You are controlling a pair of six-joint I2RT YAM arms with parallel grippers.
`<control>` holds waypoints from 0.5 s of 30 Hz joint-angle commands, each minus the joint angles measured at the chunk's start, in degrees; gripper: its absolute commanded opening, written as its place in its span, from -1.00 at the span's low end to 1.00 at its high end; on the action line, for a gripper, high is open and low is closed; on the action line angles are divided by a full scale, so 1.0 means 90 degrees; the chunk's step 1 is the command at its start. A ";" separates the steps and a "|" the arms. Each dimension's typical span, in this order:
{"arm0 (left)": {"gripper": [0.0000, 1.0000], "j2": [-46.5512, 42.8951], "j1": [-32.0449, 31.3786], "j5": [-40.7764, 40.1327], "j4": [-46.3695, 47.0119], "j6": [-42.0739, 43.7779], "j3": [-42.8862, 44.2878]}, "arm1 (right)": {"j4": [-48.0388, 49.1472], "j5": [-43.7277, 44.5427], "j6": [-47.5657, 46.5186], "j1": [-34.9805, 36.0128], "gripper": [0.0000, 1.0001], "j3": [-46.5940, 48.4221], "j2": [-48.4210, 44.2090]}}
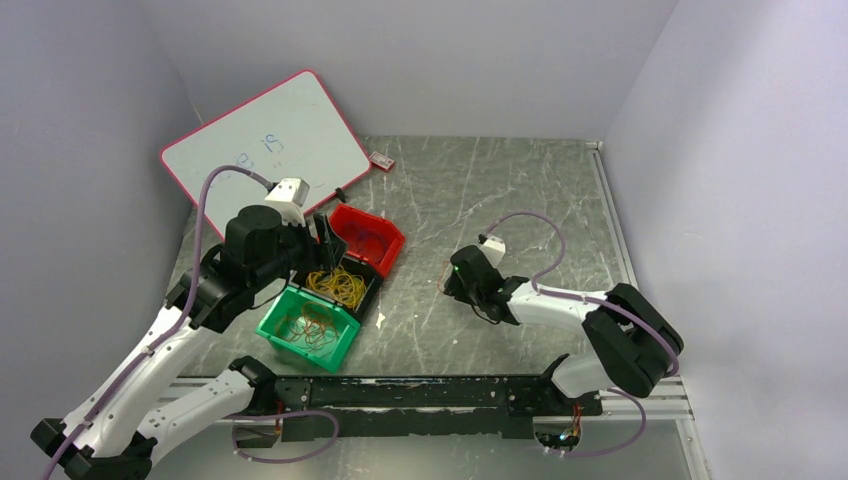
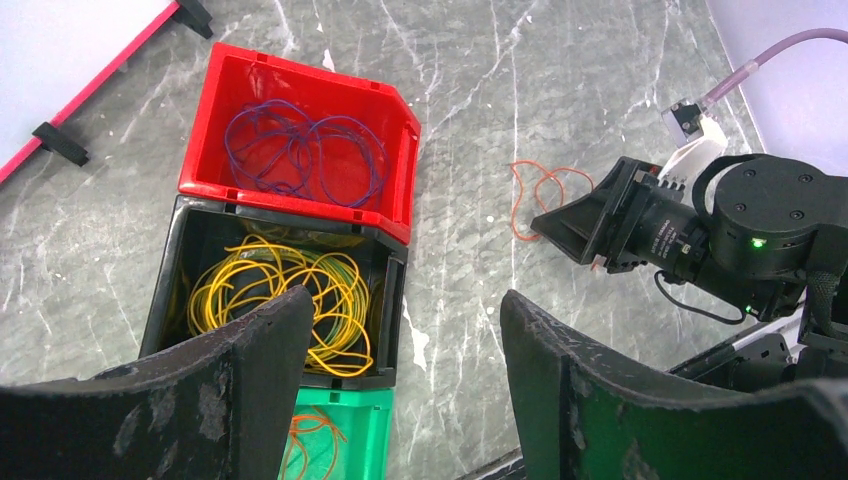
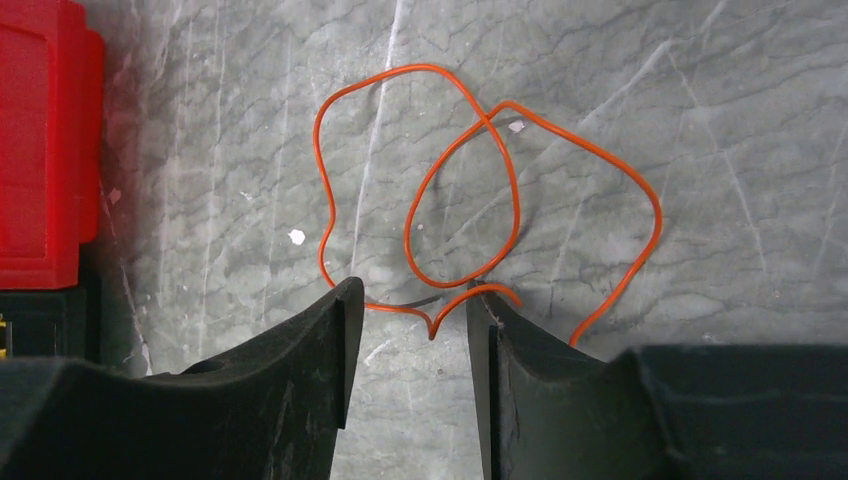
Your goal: Untangle the cables
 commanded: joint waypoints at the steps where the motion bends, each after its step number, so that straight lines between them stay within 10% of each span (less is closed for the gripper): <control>1: 0.47 -0.0076 -0.0031 -0.0117 0.0000 0.0053 -0.0006 | -0.0033 0.0337 0.0003 -0.0081 -0.09 -0.0168 0.0031; 15: 0.47 -0.0057 -0.0027 -0.0122 0.0003 0.0026 -0.0028 | 0.0177 0.0394 -0.0470 -0.0147 -0.63 -0.0075 -0.0098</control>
